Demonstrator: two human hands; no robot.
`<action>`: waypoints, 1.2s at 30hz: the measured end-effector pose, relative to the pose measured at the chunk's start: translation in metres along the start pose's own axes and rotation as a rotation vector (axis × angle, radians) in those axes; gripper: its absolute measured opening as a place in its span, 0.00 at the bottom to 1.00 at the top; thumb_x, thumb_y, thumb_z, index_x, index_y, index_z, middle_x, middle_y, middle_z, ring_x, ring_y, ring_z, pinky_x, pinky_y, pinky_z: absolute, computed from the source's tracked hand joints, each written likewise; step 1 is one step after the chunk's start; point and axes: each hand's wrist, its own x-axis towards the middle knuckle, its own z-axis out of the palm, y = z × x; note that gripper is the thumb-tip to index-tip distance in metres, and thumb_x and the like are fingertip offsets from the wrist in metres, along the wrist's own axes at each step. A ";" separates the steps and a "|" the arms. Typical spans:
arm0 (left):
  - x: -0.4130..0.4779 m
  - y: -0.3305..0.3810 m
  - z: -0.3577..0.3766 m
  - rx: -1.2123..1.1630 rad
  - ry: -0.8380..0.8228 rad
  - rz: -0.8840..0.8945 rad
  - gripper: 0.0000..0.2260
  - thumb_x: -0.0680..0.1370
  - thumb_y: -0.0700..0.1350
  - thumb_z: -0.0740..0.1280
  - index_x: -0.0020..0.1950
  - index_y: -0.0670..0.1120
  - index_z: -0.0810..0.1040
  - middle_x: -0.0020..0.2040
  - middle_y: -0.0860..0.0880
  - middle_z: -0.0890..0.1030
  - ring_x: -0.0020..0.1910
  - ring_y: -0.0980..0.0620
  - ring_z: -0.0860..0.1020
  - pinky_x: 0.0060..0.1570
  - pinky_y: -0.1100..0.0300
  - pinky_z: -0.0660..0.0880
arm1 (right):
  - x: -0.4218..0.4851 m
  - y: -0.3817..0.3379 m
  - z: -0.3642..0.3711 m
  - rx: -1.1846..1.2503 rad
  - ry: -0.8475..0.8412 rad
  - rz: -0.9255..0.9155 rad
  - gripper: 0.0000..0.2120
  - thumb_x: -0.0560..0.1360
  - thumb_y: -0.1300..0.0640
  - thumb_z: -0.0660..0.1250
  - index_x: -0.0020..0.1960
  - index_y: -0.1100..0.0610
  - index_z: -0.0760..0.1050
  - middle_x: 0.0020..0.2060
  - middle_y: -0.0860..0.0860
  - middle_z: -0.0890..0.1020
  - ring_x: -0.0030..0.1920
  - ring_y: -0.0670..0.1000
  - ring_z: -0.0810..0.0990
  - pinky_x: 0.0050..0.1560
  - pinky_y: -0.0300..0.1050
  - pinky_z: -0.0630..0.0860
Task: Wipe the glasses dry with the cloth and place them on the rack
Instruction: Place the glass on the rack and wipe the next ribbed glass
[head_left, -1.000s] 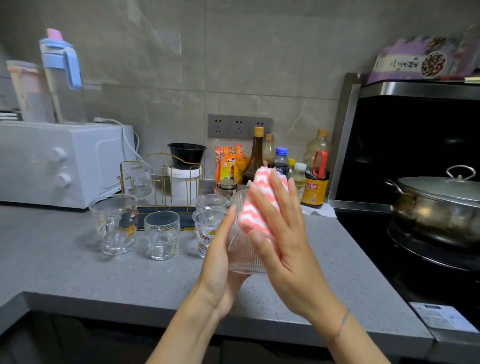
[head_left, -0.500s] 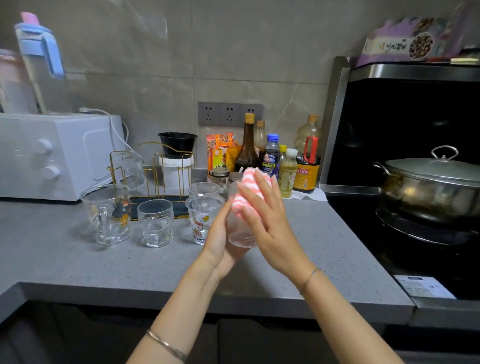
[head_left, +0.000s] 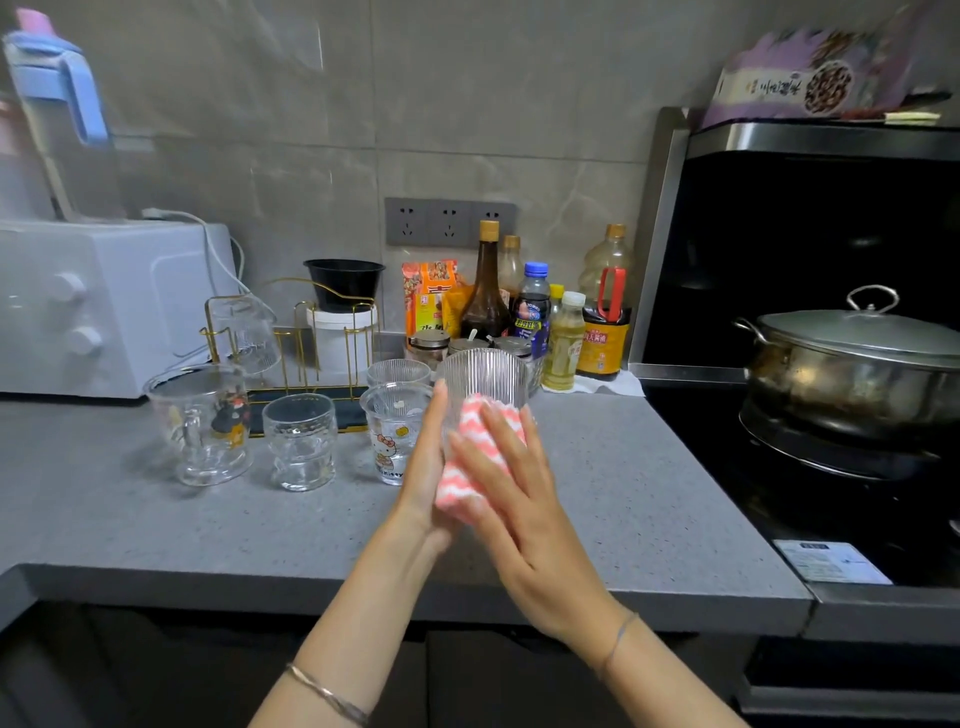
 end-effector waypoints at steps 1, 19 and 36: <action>-0.002 0.001 0.001 0.011 -0.006 0.010 0.27 0.76 0.64 0.60 0.49 0.42 0.84 0.44 0.43 0.85 0.41 0.47 0.84 0.45 0.55 0.81 | 0.003 0.000 -0.002 0.003 0.006 0.003 0.22 0.81 0.48 0.53 0.75 0.42 0.58 0.77 0.37 0.48 0.77 0.46 0.38 0.74 0.45 0.42; -0.017 0.006 0.008 0.011 -0.059 0.062 0.26 0.71 0.62 0.64 0.56 0.43 0.82 0.51 0.44 0.85 0.47 0.48 0.83 0.58 0.52 0.75 | 0.008 -0.006 -0.002 0.032 0.080 -0.042 0.23 0.82 0.47 0.51 0.76 0.49 0.58 0.78 0.43 0.50 0.78 0.50 0.41 0.77 0.51 0.44; -0.023 0.003 0.002 0.072 -0.070 0.108 0.20 0.67 0.61 0.66 0.49 0.50 0.86 0.51 0.46 0.85 0.47 0.50 0.83 0.47 0.54 0.78 | 0.038 -0.010 -0.013 -0.018 0.171 -0.026 0.25 0.81 0.42 0.49 0.75 0.47 0.59 0.78 0.43 0.50 0.77 0.49 0.39 0.76 0.54 0.44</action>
